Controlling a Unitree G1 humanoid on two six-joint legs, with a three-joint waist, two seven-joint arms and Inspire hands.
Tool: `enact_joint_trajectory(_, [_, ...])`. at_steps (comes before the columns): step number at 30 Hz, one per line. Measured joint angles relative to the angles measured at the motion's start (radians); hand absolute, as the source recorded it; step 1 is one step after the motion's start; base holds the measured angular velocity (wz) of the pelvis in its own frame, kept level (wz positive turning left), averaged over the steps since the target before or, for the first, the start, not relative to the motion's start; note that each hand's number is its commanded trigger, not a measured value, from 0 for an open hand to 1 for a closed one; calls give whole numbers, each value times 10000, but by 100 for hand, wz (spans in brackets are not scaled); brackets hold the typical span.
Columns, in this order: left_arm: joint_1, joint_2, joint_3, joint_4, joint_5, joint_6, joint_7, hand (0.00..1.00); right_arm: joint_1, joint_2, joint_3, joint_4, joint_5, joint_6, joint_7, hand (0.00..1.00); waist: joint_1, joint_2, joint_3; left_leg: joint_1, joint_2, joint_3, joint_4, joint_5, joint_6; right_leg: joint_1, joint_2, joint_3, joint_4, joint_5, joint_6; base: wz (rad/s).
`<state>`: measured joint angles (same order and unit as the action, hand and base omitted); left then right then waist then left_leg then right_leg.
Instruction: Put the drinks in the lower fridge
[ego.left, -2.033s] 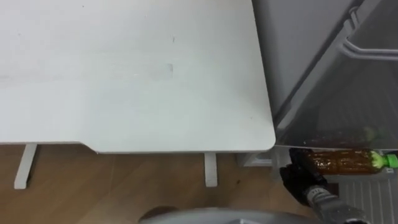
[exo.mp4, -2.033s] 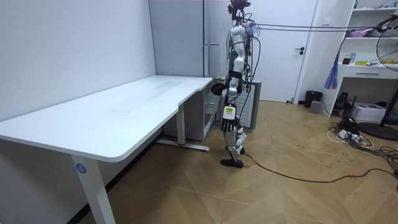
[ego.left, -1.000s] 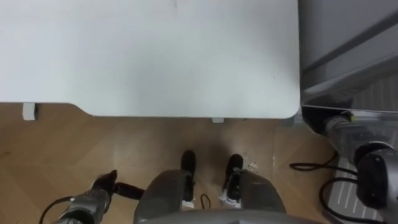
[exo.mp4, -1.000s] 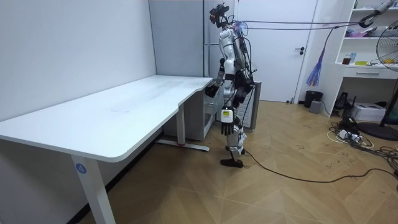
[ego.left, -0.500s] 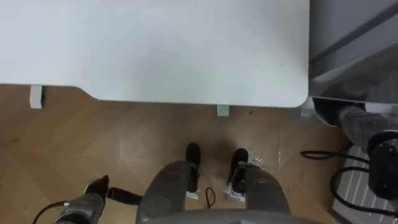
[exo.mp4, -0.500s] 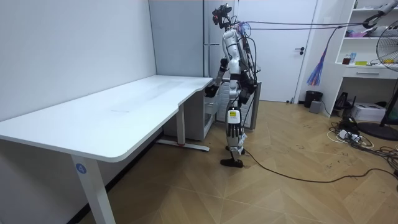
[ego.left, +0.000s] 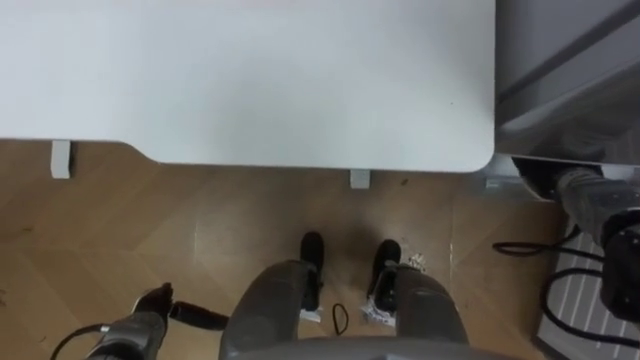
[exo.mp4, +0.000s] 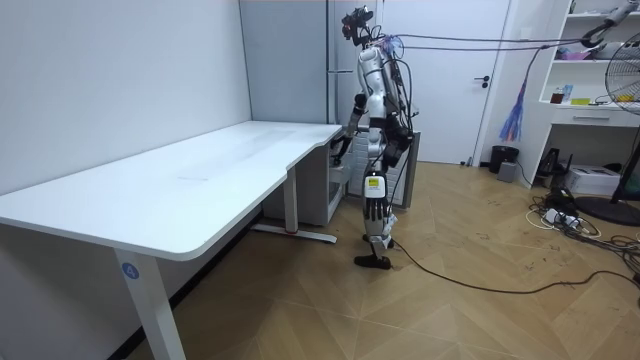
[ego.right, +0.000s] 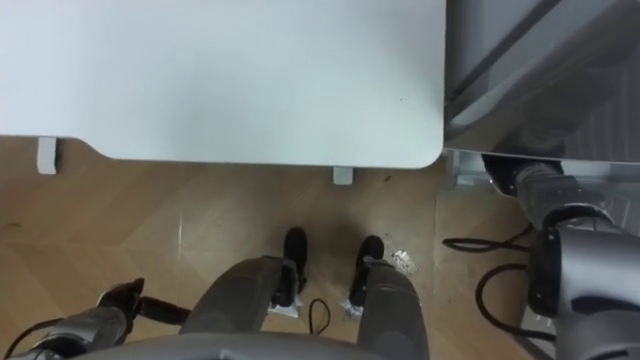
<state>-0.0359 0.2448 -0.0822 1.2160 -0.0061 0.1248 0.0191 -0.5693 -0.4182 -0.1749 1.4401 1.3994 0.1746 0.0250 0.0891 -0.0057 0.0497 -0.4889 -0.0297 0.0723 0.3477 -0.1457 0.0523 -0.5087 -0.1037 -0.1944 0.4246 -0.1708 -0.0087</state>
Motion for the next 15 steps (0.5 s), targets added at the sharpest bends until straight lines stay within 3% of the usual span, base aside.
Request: enact_joint_trajectory(15, [-139,38,11,6,-15,-39,-318,0,18,-7,13,-2,-1761,17,224,0,-213,30,-26,124,-40,147,-56,30,36,29,-158,35,124,-68,15,0])
